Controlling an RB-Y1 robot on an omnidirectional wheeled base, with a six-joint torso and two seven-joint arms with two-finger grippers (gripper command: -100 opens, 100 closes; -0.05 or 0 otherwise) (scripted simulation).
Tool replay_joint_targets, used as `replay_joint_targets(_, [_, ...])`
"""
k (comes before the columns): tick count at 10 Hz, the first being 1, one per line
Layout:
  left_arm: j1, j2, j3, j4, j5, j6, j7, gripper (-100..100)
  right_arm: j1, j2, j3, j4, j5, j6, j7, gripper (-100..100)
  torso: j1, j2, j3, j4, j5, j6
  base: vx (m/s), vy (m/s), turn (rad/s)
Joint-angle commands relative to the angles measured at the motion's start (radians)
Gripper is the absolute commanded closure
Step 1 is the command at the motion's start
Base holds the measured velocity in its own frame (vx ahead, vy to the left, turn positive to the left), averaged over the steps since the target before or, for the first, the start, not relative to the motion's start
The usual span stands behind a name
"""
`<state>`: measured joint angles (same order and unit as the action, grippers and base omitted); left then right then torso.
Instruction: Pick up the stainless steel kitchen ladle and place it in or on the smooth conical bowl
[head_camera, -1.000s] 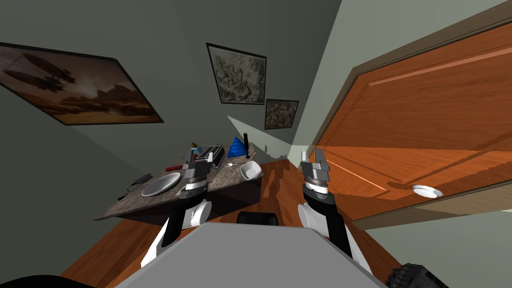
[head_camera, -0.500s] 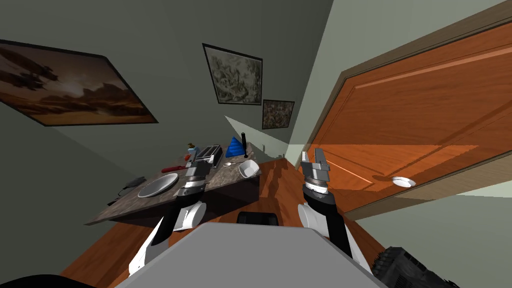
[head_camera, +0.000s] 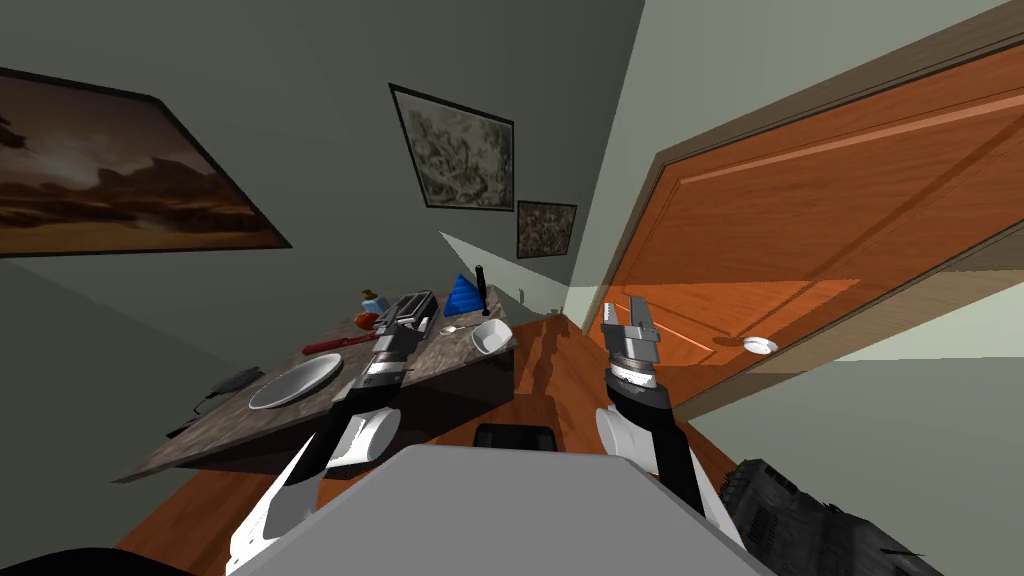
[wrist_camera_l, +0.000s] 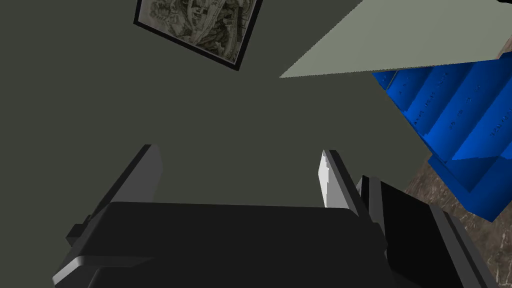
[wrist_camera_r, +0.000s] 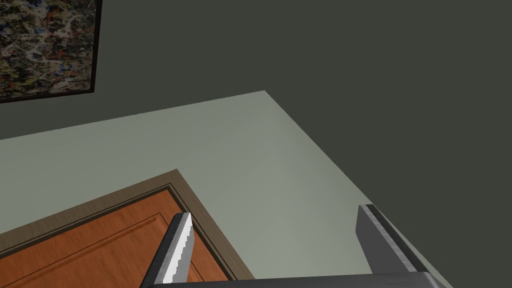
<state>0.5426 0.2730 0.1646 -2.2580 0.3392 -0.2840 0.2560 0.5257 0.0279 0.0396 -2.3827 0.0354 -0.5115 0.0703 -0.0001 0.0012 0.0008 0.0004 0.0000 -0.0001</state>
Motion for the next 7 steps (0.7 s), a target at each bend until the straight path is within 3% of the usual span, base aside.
replay_joint_targets(1, [-0.002,0.035,0.027,0.021,0.045,0.05,0.018,-100,0.0,0.0,0.0,0.0,0.0,0.0,0.0,0,0.0,0.0,0.0,0.0,0.0,0.0,-0.015,-0.013,-0.18])
replay_joint_targets(2, [-0.002,0.035,0.027,0.021,0.045,0.073,0.018,-100,0.0,0.0,0.0,0.0,0.0,0.0,0.0,0,0.0,0.0,0.0,0.0,0.0,0.001,-0.013,-0.006,-0.062])
replay_joint_targets(3, [0.001,0.062,0.046,0.039,0.082,0.113,0.031,-100,0.0,0.0,0.0,0.0,0.0,0.0,0.0,0,0.0,0.0,0.0,0.0,0.0,0.0,-0.015,-0.01,-0.137])
replay_joint_targets(4, [0.001,0.062,0.046,0.039,0.082,0.127,0.031,-100,0.0,0.0,0.0,0.0,0.0,0.0,0.0,0,0.0,0.0,0.0,0.0,0.0,0.0,-0.016,-0.006,-0.123])
replay_joint_targets(5, [0.004,0.089,0.067,0.057,0.119,0.168,0.044,-100,0.0,0.0,0.0,0.0,0.0,0.0,0.0,0,0.0,0.0,0.0,0.0,0.0,0.0,-0.017,-0.007,-0.202])
replay_joint_targets(6, [0.004,0.089,0.067,0.057,0.119,0.184,0.044,-100,0.0,0.0,0.0,0.0,0.0,0.0,0.0,0,0.0,0.0,0.0,0.0,0.0,0.0,-0.012,0.0,-0.09])
replay_joint_targets(7, [0.007,0.115,0.089,0.077,0.157,0.231,0.058,-100,0.0,0.0,0.0,0.0,0.0,0.0,0.0,0,0.001,-0.001,0.0,0.0,0.0,0.0,-0.013,-0.006,-0.191])
